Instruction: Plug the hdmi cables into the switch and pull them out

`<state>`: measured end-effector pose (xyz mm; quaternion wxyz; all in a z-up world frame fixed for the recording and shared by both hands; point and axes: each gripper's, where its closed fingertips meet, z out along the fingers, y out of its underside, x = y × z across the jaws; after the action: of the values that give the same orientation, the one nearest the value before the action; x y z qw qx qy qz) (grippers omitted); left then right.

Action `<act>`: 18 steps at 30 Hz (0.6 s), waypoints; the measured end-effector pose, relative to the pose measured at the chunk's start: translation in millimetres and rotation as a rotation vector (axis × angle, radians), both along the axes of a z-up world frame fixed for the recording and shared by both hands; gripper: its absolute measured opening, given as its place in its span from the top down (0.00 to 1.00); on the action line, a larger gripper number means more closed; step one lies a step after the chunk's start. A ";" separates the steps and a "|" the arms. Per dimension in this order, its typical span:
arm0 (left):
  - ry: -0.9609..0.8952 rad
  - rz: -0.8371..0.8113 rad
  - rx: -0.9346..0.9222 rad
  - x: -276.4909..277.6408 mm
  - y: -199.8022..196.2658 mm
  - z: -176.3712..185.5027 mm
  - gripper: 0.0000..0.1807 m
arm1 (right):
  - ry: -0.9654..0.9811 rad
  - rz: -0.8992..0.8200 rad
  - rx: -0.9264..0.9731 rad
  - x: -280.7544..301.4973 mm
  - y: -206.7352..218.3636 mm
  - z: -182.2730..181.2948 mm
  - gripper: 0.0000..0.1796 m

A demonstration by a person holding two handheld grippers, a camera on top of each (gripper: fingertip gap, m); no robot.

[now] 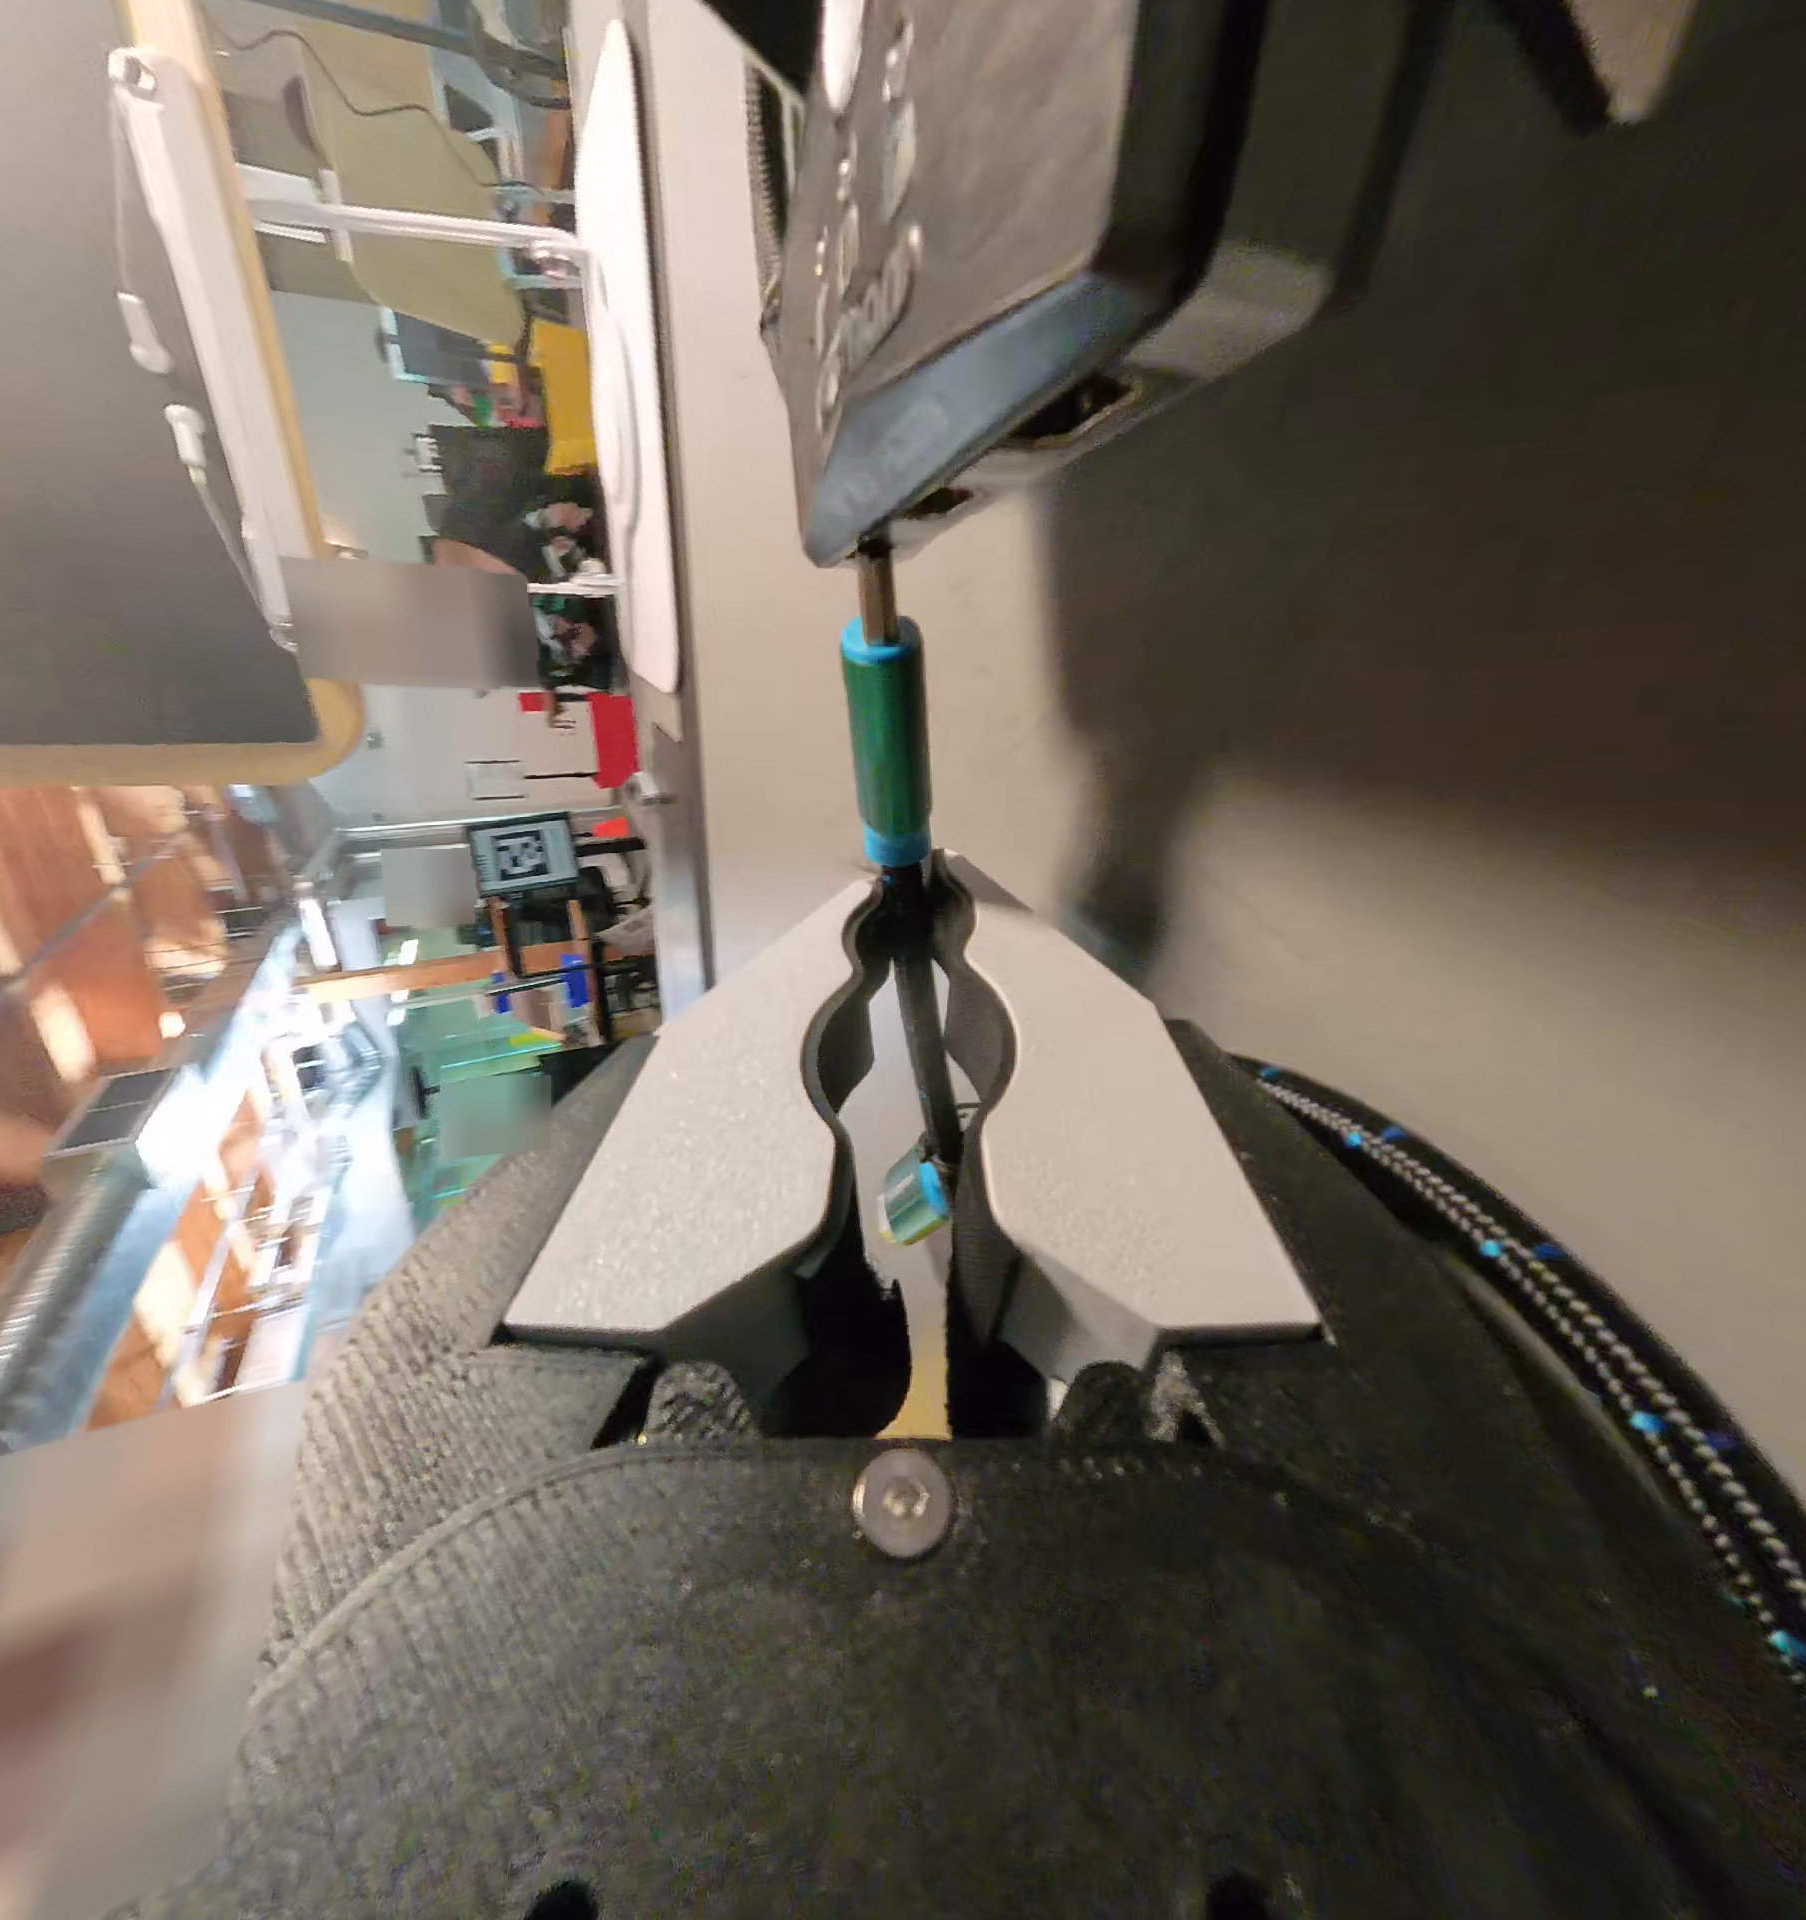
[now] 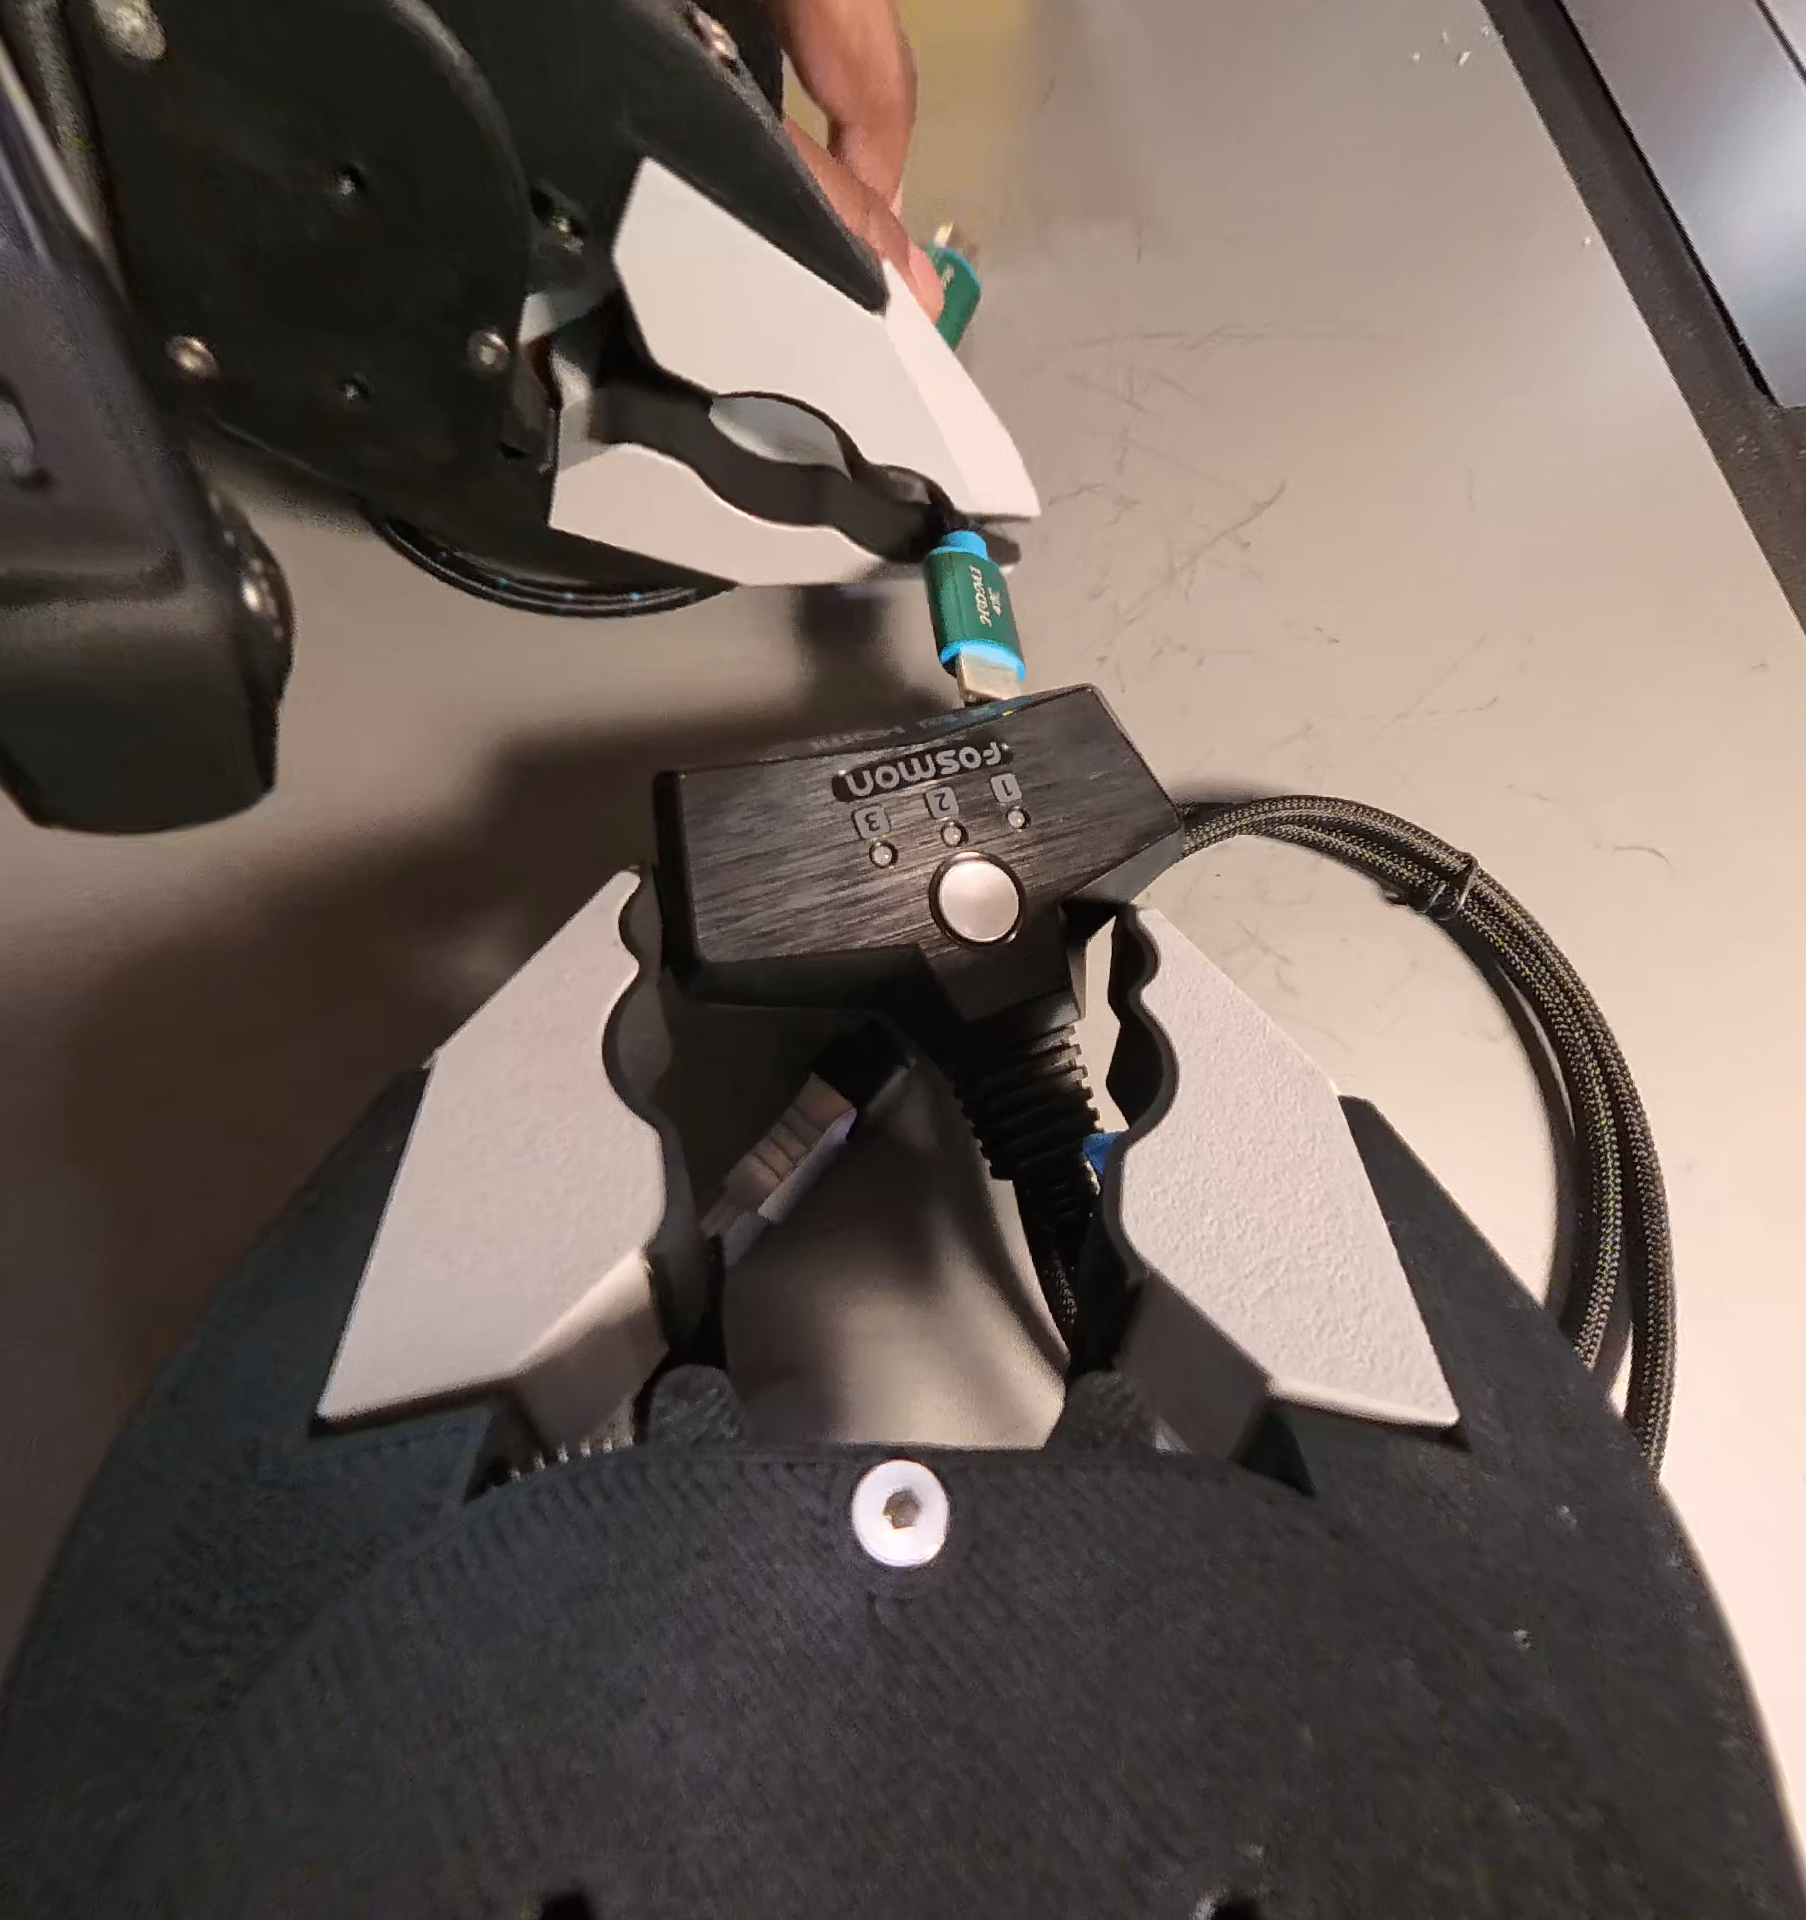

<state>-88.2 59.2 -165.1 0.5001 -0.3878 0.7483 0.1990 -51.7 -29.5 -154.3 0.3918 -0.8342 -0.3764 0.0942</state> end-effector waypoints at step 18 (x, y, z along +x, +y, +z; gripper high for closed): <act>-0.064 -0.115 -1.127 -15.0 -34.9 -10.4 0.67 | 0.014 0.083 -0.009 -6.8 -7.2 -1.9 0.51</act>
<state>-103.2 24.3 -175.5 0.2485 -0.5591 0.7432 -0.2706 -58.6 -36.7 -156.1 0.3864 -0.8189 -0.4076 0.1182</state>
